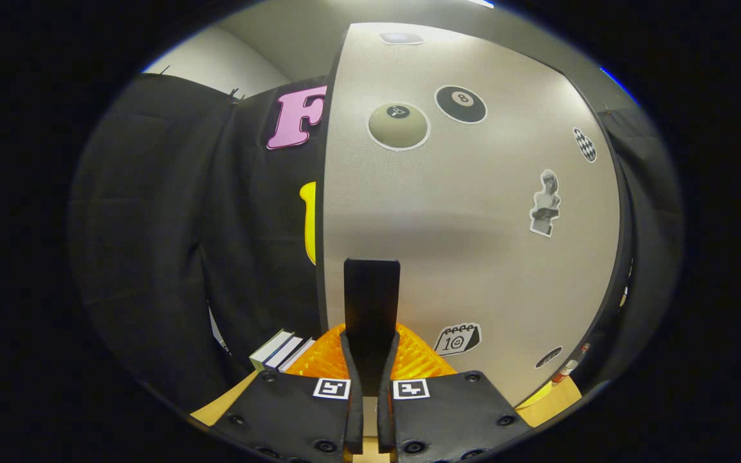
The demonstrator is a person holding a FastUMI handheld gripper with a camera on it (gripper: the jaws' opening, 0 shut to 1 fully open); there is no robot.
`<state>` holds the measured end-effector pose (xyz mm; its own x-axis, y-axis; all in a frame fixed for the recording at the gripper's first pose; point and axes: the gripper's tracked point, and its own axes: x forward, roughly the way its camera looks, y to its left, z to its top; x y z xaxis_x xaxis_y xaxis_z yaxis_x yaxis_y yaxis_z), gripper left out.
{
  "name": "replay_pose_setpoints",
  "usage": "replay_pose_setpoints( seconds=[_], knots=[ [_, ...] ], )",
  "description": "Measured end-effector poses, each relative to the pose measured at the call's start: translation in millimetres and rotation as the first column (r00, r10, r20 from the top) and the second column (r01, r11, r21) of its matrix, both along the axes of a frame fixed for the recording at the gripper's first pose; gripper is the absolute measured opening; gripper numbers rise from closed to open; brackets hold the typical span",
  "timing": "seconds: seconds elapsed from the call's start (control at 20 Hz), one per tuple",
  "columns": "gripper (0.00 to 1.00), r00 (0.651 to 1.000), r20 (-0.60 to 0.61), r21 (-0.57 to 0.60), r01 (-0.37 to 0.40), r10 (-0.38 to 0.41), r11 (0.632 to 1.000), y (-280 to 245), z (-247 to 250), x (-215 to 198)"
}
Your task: Open the shoe cabinet door, grab the shoes and put them into the shoe cabinet, then close the shoe cabinet door.
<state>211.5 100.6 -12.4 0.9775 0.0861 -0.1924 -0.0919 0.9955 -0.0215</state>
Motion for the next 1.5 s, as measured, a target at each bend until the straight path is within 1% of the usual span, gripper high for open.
replay_pose_setpoints(
  seconds=[0.1, 0.2, 0.4, 0.65, 0.75, 0.9, 1.0, 1.1, 1.4, 1.5],
  knots=[
    [0.10, 1.000, -0.004, -0.008, -0.023, 0.023, 1.000, -4, 0, -21],
    [0.10, 0.999, 0.007, -0.041, -0.049, 0.050, 0.998, -10, 1, -42],
    [0.10, 0.996, 0.025, -0.025, -0.087, 0.088, 0.996, -25, 7, -83],
    [0.10, 0.993, 0.032, -0.035, -0.117, 0.118, 0.993, -48, 9, -126],
    [0.10, 0.993, 0.020, -0.069, -0.117, 0.119, 0.991, -62, 11, -144],
    [0.10, 0.992, 0.012, -0.039, -0.128, 0.129, 0.991, -78, 13, -162],
    [0.10, 0.991, 0.018, -0.062, -0.132, 0.133, 0.989, -89, 14, -174],
    [0.10, 0.992, 0.033, -0.081, -0.122, 0.125, 0.989, -101, 17, -187],
    [0.10, 0.996, 0.036, -0.062, -0.077, 0.079, 0.995, -135, 19, -216],
    [0.10, 0.997, 0.031, -0.064, -0.073, 0.075, 0.995, -145, 19, -223]
  ],
)
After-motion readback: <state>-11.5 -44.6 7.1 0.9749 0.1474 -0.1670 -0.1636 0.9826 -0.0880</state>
